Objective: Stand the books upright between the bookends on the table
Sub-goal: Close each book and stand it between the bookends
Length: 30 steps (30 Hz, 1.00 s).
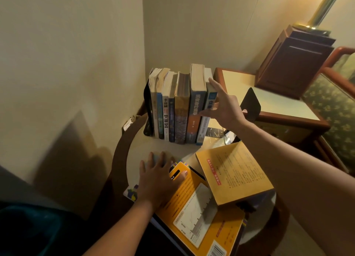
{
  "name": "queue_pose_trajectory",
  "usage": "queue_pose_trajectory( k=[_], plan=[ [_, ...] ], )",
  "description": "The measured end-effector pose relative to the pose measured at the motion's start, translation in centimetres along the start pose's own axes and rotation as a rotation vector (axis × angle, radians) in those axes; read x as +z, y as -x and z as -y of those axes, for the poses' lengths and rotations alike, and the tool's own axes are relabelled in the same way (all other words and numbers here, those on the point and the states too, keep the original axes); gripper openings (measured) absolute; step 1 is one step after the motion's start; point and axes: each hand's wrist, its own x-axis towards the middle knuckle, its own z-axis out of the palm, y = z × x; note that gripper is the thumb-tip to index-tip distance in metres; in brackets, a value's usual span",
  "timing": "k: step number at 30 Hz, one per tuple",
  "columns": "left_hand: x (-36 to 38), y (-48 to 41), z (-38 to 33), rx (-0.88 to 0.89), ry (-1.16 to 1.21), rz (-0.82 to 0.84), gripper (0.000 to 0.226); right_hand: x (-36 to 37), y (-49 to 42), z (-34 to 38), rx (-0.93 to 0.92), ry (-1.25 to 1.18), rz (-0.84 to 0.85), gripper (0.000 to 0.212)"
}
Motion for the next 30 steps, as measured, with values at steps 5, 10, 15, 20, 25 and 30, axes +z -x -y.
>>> queue_pose_trajectory(
  k=[5,10,15,20,25,30],
  plan=[
    [-0.2,0.0,0.0,0.002,0.017,-0.011,0.093,-0.1,1.8,-0.1,-0.011,-0.015,-0.026,0.113],
    [-0.8,0.0,-0.3,-0.044,0.013,0.068,0.085,-2.2,5.3,-0.8,0.068,-0.006,-0.031,0.114],
    [-1.4,0.4,-1.0,-0.055,-0.023,0.057,0.087,-4.8,10.1,-3.6,0.166,0.024,-0.022,0.109],
    [-1.6,0.8,-2.0,0.08,-0.113,-0.047,0.077,-6.8,15.3,-6.8,0.409,0.063,0.016,0.099],
    [-0.3,2.3,-5.8,0.142,0.011,-0.065,0.081,-7.3,19.5,-9.3,0.532,0.087,0.124,0.085],
    [0.4,2.8,-10.7,0.107,0.02,0.094,0.078,-6.8,21.3,-9.8,0.541,0.053,0.105,0.069]
  ],
)
